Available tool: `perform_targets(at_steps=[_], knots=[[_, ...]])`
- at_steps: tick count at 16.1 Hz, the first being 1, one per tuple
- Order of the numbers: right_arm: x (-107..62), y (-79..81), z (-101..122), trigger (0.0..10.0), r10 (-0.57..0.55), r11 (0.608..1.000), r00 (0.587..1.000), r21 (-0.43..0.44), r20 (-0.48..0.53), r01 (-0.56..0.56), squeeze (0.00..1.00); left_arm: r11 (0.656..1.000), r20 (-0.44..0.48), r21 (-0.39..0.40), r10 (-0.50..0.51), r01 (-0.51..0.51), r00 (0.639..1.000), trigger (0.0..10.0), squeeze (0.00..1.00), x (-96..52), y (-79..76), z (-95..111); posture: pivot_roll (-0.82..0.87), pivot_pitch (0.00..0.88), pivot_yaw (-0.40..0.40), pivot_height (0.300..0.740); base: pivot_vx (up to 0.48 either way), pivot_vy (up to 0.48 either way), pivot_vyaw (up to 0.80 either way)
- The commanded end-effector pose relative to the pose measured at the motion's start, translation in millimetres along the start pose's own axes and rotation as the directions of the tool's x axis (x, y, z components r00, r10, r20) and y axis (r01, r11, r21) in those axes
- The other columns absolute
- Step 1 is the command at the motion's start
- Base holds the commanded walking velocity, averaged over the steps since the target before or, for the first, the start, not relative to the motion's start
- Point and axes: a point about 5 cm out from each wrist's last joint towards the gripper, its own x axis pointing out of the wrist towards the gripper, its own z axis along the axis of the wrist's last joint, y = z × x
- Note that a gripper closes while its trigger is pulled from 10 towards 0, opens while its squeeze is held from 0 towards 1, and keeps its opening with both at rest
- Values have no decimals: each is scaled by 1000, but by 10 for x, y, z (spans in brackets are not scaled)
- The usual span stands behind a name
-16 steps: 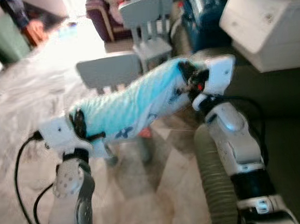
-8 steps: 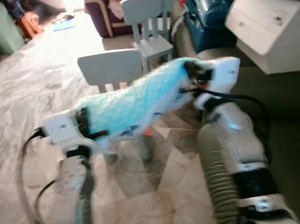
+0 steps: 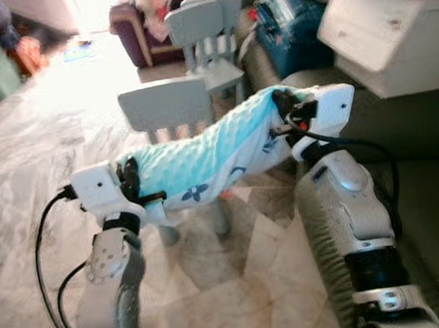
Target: Move the pillow to the sofa
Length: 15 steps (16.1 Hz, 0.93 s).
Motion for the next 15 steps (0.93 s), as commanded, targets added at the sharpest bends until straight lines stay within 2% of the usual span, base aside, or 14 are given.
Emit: perform_targets(at_steps=[1,15], knots=[[33,21,70,10000,21,1000,1000,-10,22,-21,0,1000,12,1,-14,14,1000,0,0,2,-15,37,-227,87,90,740,0,480,0],[23,-7,53,10000,-2,1000,1000,-27,-6,2,0,999,-9,0,-34,34,999,0,0,6,-34,14,-233,111,89,740,0,458,0]])
